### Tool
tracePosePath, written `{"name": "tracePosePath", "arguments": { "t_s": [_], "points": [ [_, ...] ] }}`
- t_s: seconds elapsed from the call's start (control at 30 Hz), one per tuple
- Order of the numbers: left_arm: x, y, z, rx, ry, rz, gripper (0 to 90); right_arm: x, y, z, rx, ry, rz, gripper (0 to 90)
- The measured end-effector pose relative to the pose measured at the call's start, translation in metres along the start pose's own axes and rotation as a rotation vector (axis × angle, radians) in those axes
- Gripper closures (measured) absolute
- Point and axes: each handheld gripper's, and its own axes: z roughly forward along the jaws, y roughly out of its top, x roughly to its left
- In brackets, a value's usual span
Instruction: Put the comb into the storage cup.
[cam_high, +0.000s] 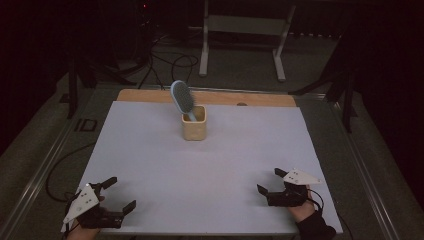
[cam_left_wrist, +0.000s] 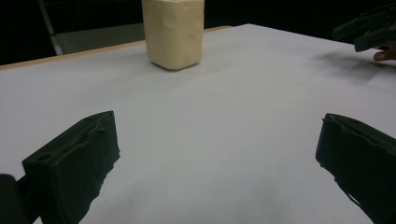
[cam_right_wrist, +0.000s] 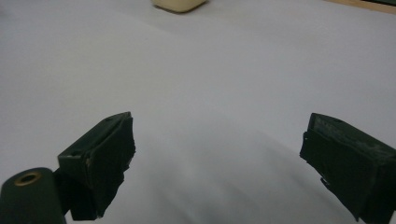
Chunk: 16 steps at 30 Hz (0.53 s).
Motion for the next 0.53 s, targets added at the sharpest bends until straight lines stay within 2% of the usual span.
{"name": "tracePosePath", "arguments": {
  "t_s": [0.53],
  "points": [
    [-0.0003,-0.0004,-0.0015,-0.004,0.005,-0.004,0.0,0.0020,0.0021,0.0033,-0.008,0.026,-0.001,9.1]
  ]
}}
